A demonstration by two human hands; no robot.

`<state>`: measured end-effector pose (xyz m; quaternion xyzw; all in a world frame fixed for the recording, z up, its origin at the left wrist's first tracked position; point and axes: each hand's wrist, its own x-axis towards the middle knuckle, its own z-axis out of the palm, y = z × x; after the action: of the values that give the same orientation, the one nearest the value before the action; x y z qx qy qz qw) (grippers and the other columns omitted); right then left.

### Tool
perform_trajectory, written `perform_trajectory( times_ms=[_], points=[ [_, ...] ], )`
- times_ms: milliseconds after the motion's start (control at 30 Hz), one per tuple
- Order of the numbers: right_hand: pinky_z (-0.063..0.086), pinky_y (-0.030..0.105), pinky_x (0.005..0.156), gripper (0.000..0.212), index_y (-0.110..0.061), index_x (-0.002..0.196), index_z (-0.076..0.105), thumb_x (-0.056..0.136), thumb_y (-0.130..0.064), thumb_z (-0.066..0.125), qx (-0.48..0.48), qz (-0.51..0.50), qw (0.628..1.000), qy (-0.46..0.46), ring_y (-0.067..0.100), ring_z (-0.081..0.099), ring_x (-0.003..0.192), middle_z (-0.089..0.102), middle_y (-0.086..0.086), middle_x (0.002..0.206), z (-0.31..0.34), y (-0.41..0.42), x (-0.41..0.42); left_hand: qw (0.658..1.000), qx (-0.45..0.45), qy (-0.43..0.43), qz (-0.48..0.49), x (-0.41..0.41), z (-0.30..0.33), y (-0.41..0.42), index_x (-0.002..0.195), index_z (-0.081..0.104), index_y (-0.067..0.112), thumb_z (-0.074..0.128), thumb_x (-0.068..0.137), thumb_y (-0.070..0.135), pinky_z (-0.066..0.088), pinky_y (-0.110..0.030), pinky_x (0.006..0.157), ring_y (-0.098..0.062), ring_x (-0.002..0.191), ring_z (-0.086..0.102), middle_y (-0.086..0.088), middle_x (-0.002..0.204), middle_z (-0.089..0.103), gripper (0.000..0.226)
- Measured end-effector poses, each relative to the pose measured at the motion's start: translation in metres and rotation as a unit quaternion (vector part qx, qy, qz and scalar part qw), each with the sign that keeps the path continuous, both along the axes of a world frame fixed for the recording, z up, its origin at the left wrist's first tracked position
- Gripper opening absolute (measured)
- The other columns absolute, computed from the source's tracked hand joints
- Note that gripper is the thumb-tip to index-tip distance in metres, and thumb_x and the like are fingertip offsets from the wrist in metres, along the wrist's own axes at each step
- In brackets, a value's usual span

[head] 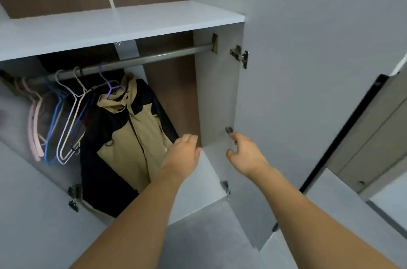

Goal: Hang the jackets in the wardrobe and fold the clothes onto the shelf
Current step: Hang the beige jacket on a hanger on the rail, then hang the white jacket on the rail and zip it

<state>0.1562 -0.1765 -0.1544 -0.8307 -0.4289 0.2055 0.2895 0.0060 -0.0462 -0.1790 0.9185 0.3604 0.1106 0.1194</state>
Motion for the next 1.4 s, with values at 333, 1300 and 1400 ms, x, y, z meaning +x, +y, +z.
perform_trajectory(
  times_ms=[333,1300,1400],
  points=[
    [0.033,0.031,0.109,0.054,-0.017,0.145,0.040,0.093,-0.019,0.054,-0.076,-0.121,0.989,0.042,0.025,0.041,0.136,0.041,0.007,0.150,-0.060,-0.198,-0.012,0.974,-0.025,0.072,-0.212,0.031,-0.064,-0.158,0.139,0.046,0.013,0.041,0.103,0.030,0.043,-0.036,0.098,-0.024,0.124,0.047,-0.004,0.138,0.050,0.040],
    [0.034,0.033,0.107,0.051,-0.010,0.141,0.045,0.091,-0.011,0.053,0.051,-0.642,0.761,0.085,0.024,0.045,0.132,0.048,0.009,0.144,-0.097,-0.768,0.122,0.765,-0.039,0.102,-0.634,0.388,-0.044,-0.685,0.144,0.044,0.011,0.050,0.102,0.027,0.036,-0.034,0.109,-0.025,0.131,0.045,-0.008,0.145,0.045,0.045],
    [0.038,0.028,0.098,0.047,-0.008,0.137,0.049,0.090,-0.009,0.054,0.078,-0.682,0.723,0.084,0.023,0.050,0.123,0.052,0.009,0.139,-0.113,-0.813,0.167,0.750,-0.029,0.106,-0.653,0.449,-0.056,-0.735,0.143,0.045,0.011,0.049,0.102,0.028,0.037,-0.033,0.107,-0.024,0.130,0.045,-0.007,0.145,0.045,0.045]
  ],
)
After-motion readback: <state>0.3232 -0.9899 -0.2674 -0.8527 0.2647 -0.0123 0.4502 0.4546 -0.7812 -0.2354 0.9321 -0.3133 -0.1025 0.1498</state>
